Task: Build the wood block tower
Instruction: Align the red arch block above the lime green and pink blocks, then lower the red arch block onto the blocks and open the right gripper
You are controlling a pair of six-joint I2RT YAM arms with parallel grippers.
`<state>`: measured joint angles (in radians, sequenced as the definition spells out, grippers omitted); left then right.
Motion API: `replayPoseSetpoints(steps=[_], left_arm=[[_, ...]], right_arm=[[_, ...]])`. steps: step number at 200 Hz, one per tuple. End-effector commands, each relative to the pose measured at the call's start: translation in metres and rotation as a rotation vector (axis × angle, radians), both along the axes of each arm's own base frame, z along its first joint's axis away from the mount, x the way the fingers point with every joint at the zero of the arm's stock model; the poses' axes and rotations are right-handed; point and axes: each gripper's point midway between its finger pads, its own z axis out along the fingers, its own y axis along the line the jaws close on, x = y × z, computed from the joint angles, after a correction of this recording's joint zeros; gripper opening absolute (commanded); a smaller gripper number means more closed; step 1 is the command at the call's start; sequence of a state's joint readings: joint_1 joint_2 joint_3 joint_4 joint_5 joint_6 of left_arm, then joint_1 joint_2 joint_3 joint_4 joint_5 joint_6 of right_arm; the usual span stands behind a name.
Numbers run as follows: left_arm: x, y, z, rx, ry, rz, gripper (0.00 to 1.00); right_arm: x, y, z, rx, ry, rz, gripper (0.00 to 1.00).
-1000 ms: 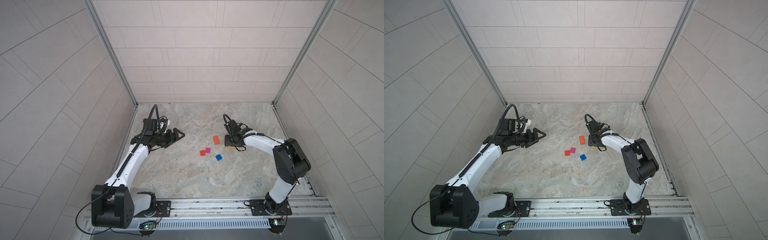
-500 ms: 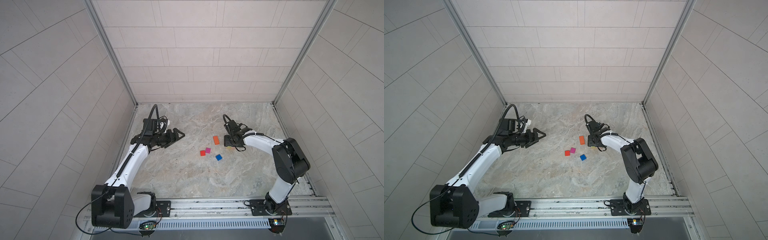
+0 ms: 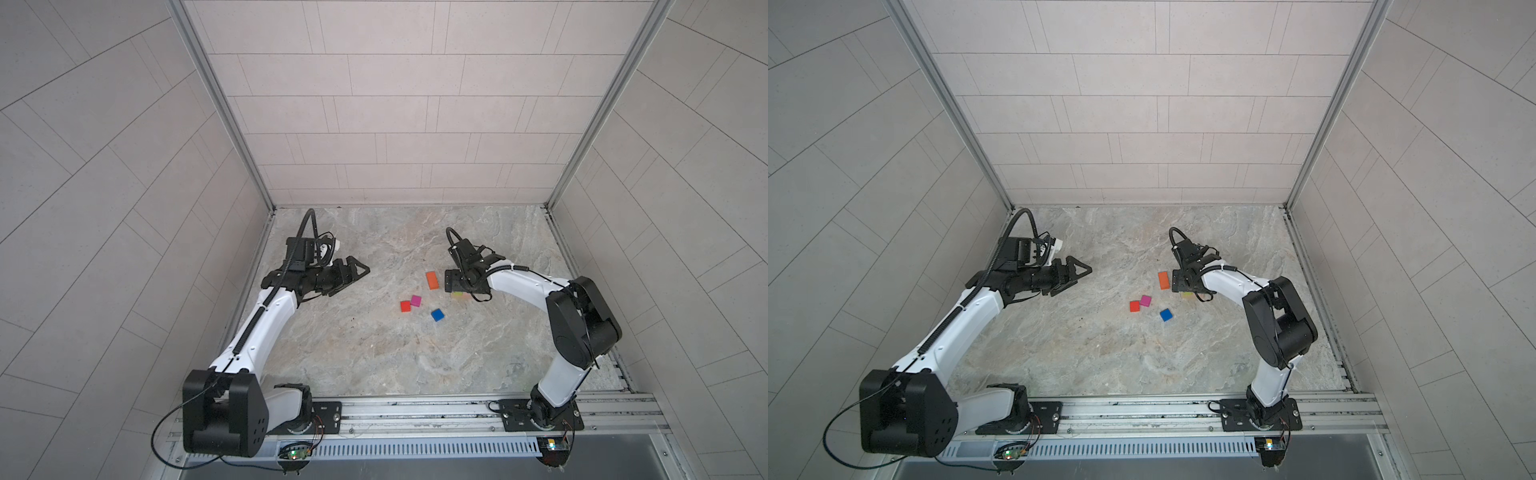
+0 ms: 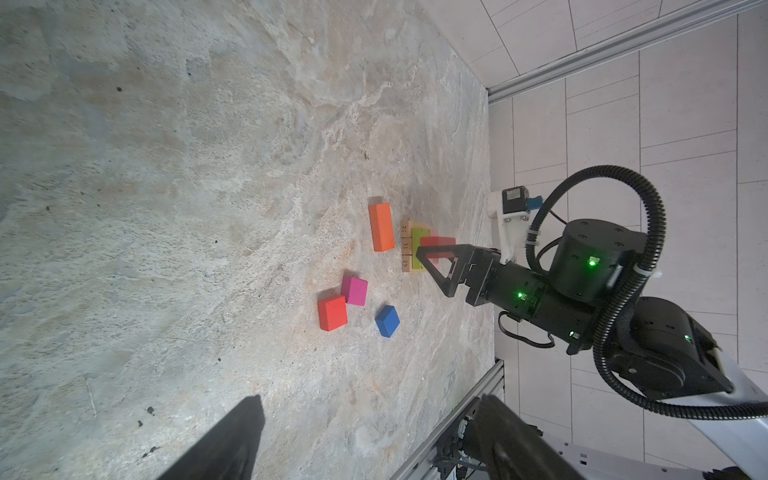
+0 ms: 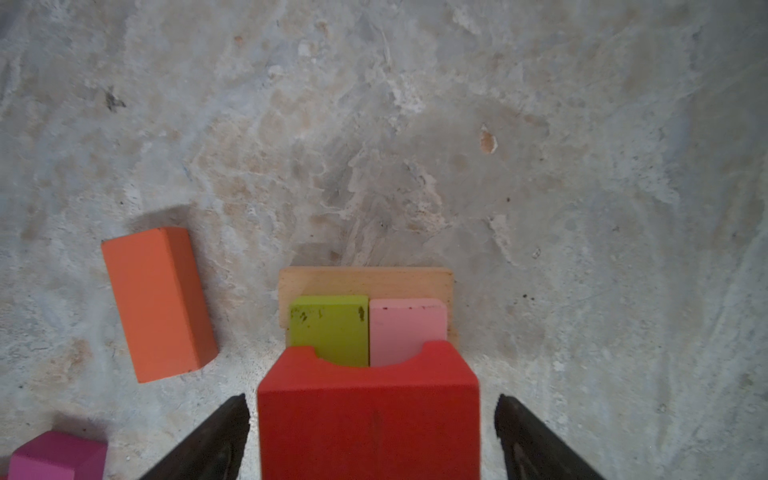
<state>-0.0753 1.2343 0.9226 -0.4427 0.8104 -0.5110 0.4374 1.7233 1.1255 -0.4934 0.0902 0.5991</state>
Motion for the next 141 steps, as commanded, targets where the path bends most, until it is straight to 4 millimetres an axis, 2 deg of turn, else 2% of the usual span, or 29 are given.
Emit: replayPoseSetpoints(steps=[1,64,102,141], left_arm=[[-0.002,-0.002,-0.002,0.006,-0.002,-0.016,0.87],[-0.003,-0.001,-0.007,0.016,0.015,-0.015,0.87],[-0.002,-0.001,-0.008,0.016,0.019,-0.016,0.87],[-0.002,-0.001,-0.009,0.016,0.021,-0.015,0.87]], right_arm=[[-0.002,-0.003,0.032,0.005,-0.051,0.009,0.94],[-0.016,0.001,0.071,0.015,-0.099,0.132,0.94],[-0.024,0.019,0.088,0.032,-0.096,0.272,0.91],[-0.023,0.043,0.091,0.039,-0.049,0.390,0.86]])
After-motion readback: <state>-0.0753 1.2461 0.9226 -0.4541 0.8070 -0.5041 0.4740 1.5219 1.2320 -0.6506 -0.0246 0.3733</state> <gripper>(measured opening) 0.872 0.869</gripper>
